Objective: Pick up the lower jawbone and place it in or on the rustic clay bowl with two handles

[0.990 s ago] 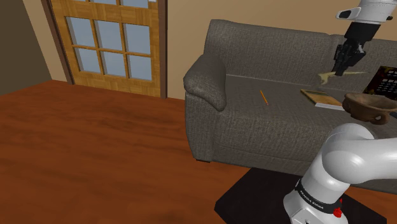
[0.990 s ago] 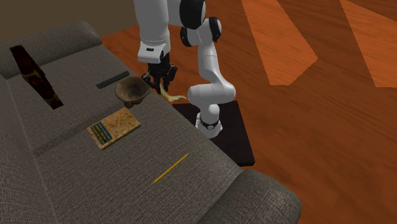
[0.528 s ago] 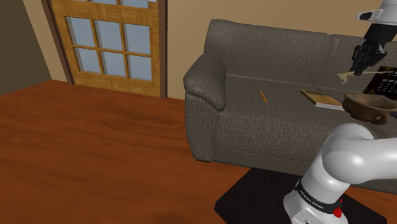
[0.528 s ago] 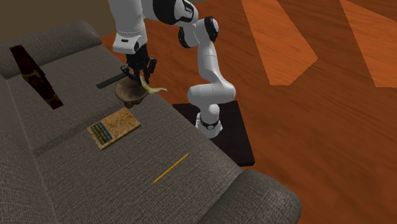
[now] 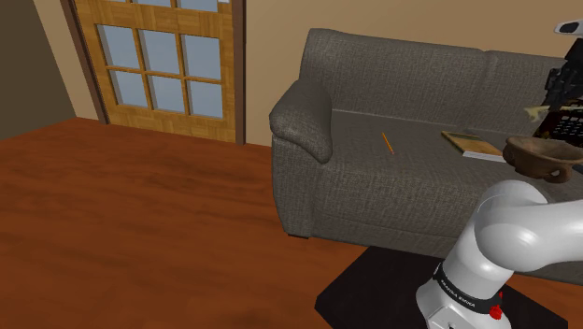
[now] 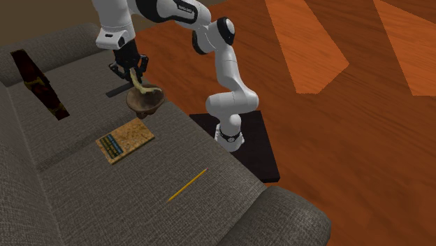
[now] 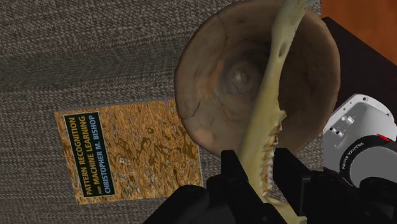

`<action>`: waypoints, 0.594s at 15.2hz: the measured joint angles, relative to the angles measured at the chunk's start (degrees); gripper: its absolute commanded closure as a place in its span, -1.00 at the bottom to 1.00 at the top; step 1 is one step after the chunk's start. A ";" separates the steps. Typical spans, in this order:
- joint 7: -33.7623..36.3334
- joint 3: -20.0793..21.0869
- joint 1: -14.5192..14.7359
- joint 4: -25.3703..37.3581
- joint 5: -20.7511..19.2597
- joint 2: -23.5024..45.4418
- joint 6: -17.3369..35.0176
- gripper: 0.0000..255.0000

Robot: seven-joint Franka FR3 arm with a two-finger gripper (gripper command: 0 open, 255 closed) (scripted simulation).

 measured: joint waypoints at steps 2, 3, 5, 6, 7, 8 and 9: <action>-2.58 -2.02 0.95 3.10 -1.50 0.88 -0.40 1.00; -2.75 -2.39 1.00 2.88 -1.82 0.71 -0.12 1.00; -2.85 -2.97 0.74 1.65 -2.46 -0.10 0.61 1.00; -2.70 -3.08 0.39 0.57 -2.72 -0.76 1.04 1.00; -2.65 -3.38 0.25 -0.19 -3.02 -1.21 1.48 1.00; -2.47 -3.59 0.07 -1.09 -3.26 -1.69 1.95 1.00; -2.29 -3.82 -0.08 -1.92 -3.49 -2.11 2.41 1.00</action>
